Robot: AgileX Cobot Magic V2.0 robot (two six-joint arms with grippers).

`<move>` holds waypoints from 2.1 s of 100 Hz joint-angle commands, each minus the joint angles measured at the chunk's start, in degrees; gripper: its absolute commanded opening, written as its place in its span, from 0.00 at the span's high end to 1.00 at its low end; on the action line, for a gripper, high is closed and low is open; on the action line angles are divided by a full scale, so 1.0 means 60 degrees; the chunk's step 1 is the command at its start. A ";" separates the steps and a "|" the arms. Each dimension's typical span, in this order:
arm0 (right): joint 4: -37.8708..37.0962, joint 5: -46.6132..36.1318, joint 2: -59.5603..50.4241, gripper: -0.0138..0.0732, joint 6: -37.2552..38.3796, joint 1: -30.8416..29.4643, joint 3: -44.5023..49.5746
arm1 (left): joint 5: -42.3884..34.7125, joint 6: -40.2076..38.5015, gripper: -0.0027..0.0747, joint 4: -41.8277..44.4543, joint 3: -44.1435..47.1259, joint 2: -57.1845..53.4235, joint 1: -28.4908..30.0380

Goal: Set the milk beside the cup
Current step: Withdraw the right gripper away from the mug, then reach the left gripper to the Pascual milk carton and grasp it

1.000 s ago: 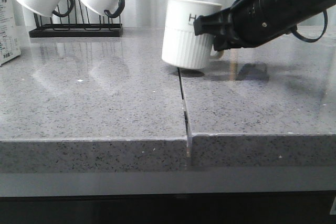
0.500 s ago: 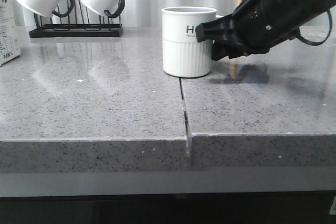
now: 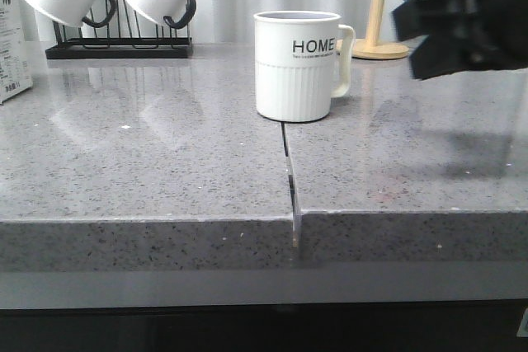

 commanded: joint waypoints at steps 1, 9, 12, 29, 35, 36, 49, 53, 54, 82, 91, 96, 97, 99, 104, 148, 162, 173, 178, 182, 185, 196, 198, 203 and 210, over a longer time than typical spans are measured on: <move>-0.0054 -0.0413 -0.1249 0.91 -0.0071 -0.0029 0.0339 | -0.0761 -0.0090 0.99 -0.0045 0.0358 -0.0297 0.0036; -0.0054 -0.0133 -0.2265 0.92 -0.0071 -0.0029 0.0754 | -0.0761 -0.0090 0.99 -0.0045 0.0358 -0.0297 0.0036; -0.0054 -0.0005 -0.2605 0.92 -0.0071 -0.0029 0.0887 | -0.0761 -0.0090 0.99 -0.0045 0.0358 -0.0297 0.0036; -0.0026 0.0926 -0.4622 0.92 -0.0062 -0.0029 0.1484 | -0.0761 -0.0090 0.99 -0.0045 0.0358 -0.0297 0.0036; -0.0014 0.1281 -0.5412 0.92 -0.0062 -0.0029 0.1616 | -0.0761 -0.0090 0.99 -0.0045 0.0358 -0.0297 0.0036; -0.0014 0.1370 -0.5503 0.92 -0.0062 -0.0029 0.1634 | -0.0761 -0.0090 0.99 -0.0045 0.0358 -0.0297 0.0036; -0.0014 0.2198 -0.7162 0.92 -0.0062 -0.0029 0.1925 | -0.0761 -0.0090 0.99 -0.0045 0.0358 -0.0297 0.0036; -0.0007 0.2552 -0.7571 0.92 -0.0062 -0.0029 0.1973 | -0.0761 -0.0090 0.99 -0.0045 0.0358 -0.0297 0.0036; -0.0004 0.2619 -0.7726 0.92 -0.0062 -0.0029 0.1984 | -0.0761 -0.0090 0.99 -0.0045 0.0358 -0.0297 0.0036; 0.0016 0.4461 -1.0268 0.92 -0.0062 -0.0029 0.2333 | -0.1301 -0.0090 0.99 -0.0103 0.0358 -0.0297 0.0036; 0.0016 0.4686 -1.0589 0.92 -0.0062 -0.0029 0.2397 | -0.2271 -0.0090 0.99 -0.0126 0.0341 -0.0297 0.0036; 0.0016 0.4790 -1.0623 0.92 -0.0062 -0.0029 0.2422 | -0.2517 -0.0090 0.99 -0.0126 0.0196 -0.0297 0.0036; 0.0016 0.4828 -1.0623 0.92 -0.0062 -0.0029 0.2422 | -0.2517 -0.0090 0.99 -0.0126 0.0157 -0.0297 0.0036; 0.0016 0.4861 -1.0623 0.92 -0.0062 -0.0029 0.2422 | -0.2463 -0.0090 0.99 -0.0126 0.0082 -0.0270 0.0036; 0.0016 0.4889 -1.0623 0.92 -0.0062 -0.0029 0.2426 | -0.2164 -0.0090 0.99 -0.0126 -0.0261 -0.0164 0.0036; 0.0016 0.4898 -1.0623 0.92 -0.0062 -0.0029 0.2434 | -0.0868 -0.0007 0.96 -0.0021 -0.3557 0.3689 0.0036; 0.0016 0.4898 -1.0623 0.92 -0.0062 -0.0029 0.2434 | -0.1336 -0.0007 0.62 -0.0021 -0.4088 0.5108 0.0036; 0.0016 0.4898 -1.0623 0.92 -0.0062 -0.0029 0.2434 | -0.2326 -0.0007 0.20 -0.0021 -0.4341 0.6028 0.0036; 0.0016 0.4898 -1.0623 0.92 -0.0062 -0.0029 0.2434 | -0.2632 -0.0007 0.06 -0.0021 -0.4489 0.6408 0.0036; 0.0016 0.4898 -1.0623 0.92 -0.0062 -0.0029 0.2434 | -0.2723 -0.0007 0.04 -0.0079 -0.4663 0.6737 0.0036; 0.0016 0.4898 -1.0623 0.92 -0.0062 -0.0029 0.2434 | -0.2728 -0.0007 0.07 -0.0081 -0.4798 0.6954 0.0036; 0.0016 0.4898 -1.0623 0.92 -0.0062 -0.0029 0.2434 | -0.2728 -0.0007 0.14 -0.0081 -0.5418 0.7826 0.0036; 0.0016 0.4898 -1.0623 0.92 -0.0062 -0.0029 0.2434 | -0.2745 -0.0007 0.15 -0.0081 -0.5498 0.7974 0.0036; 0.0016 0.4898 -1.0623 0.92 -0.0062 -0.0029 0.2434 | -0.2771 -0.0007 0.15 -0.0081 -0.5811 0.8379 0.0036; 0.0016 0.4898 -1.0623 0.92 -0.0062 -0.0029 0.2434 | -0.2798 -0.0007 0.15 -0.0081 -0.6194 0.8963 0.0036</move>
